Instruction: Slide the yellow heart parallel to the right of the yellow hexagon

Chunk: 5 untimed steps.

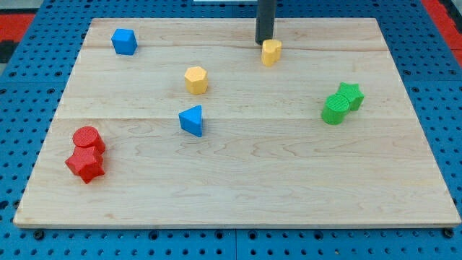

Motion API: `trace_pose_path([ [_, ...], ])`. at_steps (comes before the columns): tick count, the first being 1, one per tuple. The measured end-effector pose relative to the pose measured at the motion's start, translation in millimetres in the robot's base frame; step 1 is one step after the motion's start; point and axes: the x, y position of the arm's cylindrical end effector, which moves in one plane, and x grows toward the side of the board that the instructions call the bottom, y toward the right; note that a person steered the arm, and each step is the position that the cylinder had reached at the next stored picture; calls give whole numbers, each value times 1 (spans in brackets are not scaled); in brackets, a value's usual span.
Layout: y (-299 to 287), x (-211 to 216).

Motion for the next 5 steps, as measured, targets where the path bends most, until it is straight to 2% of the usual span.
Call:
trace_pose_path([
  [2,-8,89],
  [3,-44,140],
  [4,-91,133],
  [5,-128,94],
])
